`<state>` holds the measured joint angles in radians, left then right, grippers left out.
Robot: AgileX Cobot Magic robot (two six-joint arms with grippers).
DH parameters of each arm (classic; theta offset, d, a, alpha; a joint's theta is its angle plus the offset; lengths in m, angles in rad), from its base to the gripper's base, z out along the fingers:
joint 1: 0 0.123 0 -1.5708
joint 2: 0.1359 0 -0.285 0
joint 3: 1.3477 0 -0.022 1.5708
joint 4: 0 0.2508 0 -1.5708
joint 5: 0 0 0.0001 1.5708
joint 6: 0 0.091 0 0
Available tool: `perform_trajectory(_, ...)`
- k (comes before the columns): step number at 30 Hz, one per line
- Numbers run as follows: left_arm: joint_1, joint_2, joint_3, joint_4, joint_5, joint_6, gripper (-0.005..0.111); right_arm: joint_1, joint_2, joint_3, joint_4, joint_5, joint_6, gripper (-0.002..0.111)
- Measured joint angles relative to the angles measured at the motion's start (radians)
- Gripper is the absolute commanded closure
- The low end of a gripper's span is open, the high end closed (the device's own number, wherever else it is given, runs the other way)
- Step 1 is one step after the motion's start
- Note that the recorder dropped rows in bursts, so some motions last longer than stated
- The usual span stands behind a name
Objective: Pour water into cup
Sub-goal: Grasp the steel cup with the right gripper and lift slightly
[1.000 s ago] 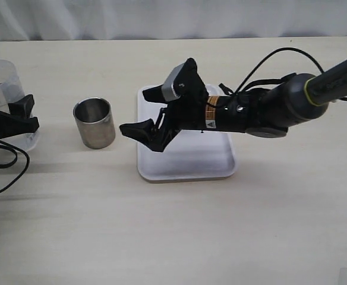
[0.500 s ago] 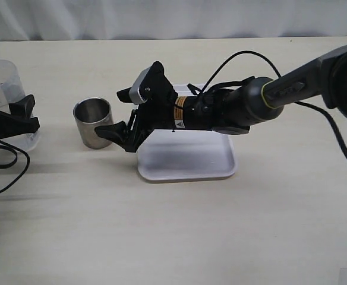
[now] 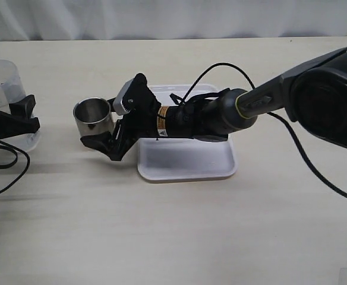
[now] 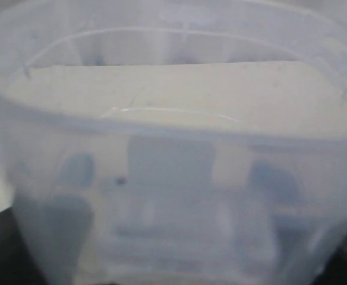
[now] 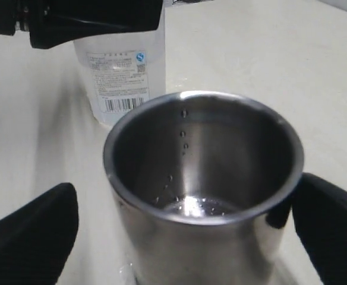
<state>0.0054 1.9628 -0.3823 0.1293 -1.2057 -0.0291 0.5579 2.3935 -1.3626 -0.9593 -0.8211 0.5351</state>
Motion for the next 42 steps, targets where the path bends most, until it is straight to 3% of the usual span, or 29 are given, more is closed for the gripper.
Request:
perform_trajectory(13,0.0,0.0,0.0,0.001,0.0,0.0,0.107,0.022,0.075,-0.097,0.028,-0.007,0.0,0.017)
perform_trajectory(34,0.0,0.0,0.0,0.003,-0.002,0.0,0.107,0.024,0.088,-0.103,0.028,-0.009,0.0,0.019)
perform_trajectory(36,0.0,0.0,0.0,0.005,-0.002,0.0,0.107,0.024,0.088,-0.103,0.028,-0.011,0.013,0.029)
perform_trajectory(42,0.0,0.0,0.0,0.035,-0.002,0.0,0.107,0.024,0.088,-0.103,0.03,-0.013,0.026,0.073)
